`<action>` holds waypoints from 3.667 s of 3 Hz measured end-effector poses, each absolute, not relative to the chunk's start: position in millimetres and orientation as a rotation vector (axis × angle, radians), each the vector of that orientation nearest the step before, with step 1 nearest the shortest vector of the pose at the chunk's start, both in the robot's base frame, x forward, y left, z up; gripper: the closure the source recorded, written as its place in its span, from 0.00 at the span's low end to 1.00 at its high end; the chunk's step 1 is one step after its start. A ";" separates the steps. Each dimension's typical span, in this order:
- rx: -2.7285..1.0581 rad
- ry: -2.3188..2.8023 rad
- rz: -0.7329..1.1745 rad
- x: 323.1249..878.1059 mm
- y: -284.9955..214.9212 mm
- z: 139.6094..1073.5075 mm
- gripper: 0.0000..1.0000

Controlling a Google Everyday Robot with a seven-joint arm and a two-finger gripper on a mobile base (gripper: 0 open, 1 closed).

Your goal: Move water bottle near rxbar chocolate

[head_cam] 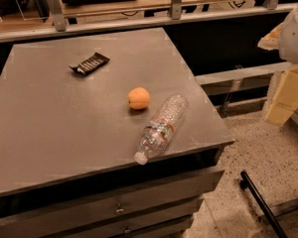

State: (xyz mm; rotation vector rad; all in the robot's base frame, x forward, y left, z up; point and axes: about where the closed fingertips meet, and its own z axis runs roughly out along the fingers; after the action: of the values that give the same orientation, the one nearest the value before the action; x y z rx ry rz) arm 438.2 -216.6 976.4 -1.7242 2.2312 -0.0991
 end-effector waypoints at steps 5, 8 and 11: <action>-2.336 1.728 -0.051 472.2 -114.2 887.5 0.00; -2.632 1.240 0.098 461.7 -58.5 853.5 0.00; -2.737 1.082 -0.031 457.4 -53.7 842.8 0.00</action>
Offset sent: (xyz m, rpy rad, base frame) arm 0.0163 0.0201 -0.0213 -0.0604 -0.0062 0.0844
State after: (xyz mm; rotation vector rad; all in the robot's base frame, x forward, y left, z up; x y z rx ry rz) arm 457.4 -53.7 842.8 -2.7374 1.0821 -0.0309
